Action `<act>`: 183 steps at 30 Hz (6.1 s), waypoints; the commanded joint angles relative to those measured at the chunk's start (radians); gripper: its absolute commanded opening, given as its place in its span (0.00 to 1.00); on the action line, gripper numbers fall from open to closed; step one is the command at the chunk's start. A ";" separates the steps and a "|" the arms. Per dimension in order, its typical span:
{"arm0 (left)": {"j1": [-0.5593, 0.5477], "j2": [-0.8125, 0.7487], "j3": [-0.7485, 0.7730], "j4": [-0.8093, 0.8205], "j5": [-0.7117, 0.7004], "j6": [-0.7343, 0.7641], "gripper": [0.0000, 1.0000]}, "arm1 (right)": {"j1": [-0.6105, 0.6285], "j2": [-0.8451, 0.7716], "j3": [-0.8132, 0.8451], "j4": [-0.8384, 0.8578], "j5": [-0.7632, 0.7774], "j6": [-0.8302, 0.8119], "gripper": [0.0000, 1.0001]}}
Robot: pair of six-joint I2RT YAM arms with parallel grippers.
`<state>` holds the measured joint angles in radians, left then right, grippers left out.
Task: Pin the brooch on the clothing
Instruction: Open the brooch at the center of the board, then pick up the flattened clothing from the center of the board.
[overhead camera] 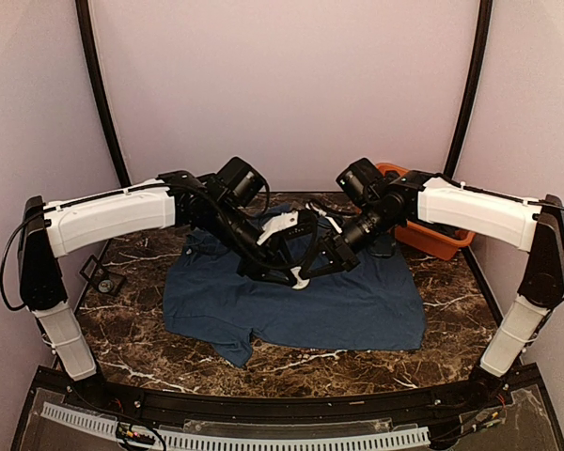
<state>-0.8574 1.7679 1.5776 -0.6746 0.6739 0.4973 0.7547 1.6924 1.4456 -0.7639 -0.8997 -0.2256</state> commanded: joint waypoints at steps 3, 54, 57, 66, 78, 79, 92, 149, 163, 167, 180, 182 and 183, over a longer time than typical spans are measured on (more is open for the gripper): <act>0.000 -0.029 -0.011 0.024 0.004 -0.008 0.23 | 0.009 0.004 0.012 0.007 -0.009 -0.004 0.00; 0.175 -0.337 -0.295 0.432 -0.219 -0.238 0.73 | -0.018 -0.038 0.021 0.036 0.181 0.048 0.00; 0.193 -0.431 -0.401 0.545 -0.592 -0.285 0.96 | -0.024 -0.048 0.024 0.061 0.409 0.105 0.00; 0.194 -0.519 -0.494 0.399 -0.899 -0.216 0.99 | -0.035 -0.066 0.027 0.148 0.819 0.304 0.00; 0.276 -0.509 -0.608 0.543 -0.822 -0.301 0.99 | -0.036 -0.179 -0.248 0.443 0.837 0.499 0.00; 0.282 -0.515 -0.595 0.539 -0.809 -0.309 0.99 | -0.035 -0.191 -0.261 0.441 0.841 0.500 0.00; 0.335 -0.585 -0.561 0.497 -0.754 -0.381 0.99 | -0.035 -0.267 -0.256 0.310 0.922 0.480 0.00; 0.348 -0.364 -0.615 0.446 -0.948 -0.457 0.94 | 0.100 0.420 0.619 0.030 1.041 0.793 0.00; 0.296 -0.471 -0.679 0.501 -0.833 -0.260 0.96 | 0.152 0.552 0.668 -0.021 0.858 0.787 0.00; 0.302 -0.479 -0.696 0.472 -0.709 -0.130 0.96 | 0.152 0.580 0.702 -0.045 0.866 0.750 0.00; 0.412 -0.346 -0.759 0.506 -0.359 0.084 0.85 | 0.124 0.507 0.587 0.028 0.966 0.894 0.00; 0.418 -0.309 -0.753 0.514 -0.359 0.108 0.84 | 0.119 0.484 0.538 0.076 0.949 0.890 0.00; 0.420 -0.295 -0.747 0.508 -0.356 0.126 0.84 | 0.117 0.478 0.526 0.089 0.943 0.887 0.00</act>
<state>-0.4500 1.4235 0.8322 -0.1692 0.2401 0.5301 0.8879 2.2375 2.0327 -0.7574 0.0486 0.6300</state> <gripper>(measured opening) 0.846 0.009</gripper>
